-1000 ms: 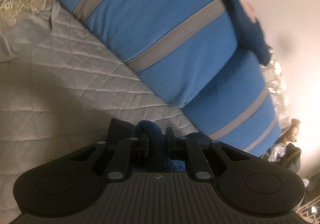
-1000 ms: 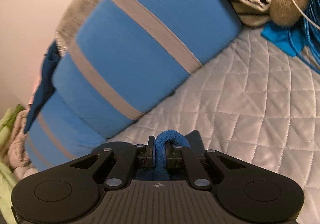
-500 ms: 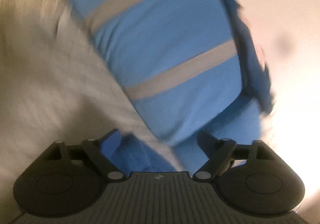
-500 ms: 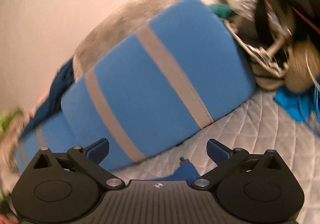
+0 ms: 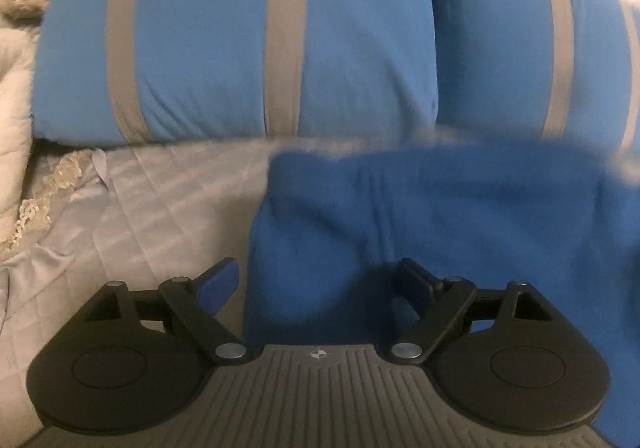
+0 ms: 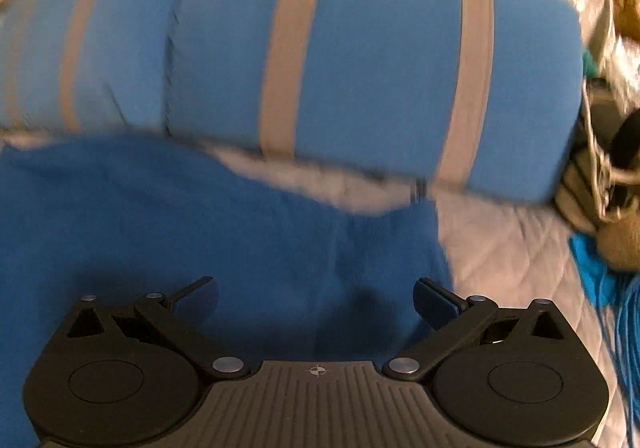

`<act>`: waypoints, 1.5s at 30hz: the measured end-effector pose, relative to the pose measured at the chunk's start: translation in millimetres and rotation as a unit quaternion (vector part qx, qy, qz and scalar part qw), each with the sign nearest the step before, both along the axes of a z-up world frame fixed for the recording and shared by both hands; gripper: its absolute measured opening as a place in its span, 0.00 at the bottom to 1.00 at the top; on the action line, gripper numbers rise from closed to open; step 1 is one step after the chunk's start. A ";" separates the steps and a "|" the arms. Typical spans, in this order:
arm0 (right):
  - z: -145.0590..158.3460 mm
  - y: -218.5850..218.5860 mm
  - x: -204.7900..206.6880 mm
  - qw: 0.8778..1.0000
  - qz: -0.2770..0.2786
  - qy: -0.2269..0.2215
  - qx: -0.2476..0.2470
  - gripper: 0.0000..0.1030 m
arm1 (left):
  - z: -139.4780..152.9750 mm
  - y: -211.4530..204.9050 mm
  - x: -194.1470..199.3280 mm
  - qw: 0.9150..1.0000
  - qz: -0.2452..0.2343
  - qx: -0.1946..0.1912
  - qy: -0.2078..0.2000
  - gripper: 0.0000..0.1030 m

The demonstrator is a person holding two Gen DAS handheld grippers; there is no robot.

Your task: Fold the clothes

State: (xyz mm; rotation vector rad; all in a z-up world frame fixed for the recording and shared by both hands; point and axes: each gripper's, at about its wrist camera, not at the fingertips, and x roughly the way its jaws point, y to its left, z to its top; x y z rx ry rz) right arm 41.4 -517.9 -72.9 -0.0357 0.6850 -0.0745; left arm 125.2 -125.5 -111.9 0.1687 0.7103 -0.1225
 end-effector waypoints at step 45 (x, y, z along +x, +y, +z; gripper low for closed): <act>-18.3 -12.0 -5.3 0.999 -0.019 -0.019 0.025 1.00 | 8.8 104.5 -7.9 0.966 -0.024 -0.206 0.157 0.90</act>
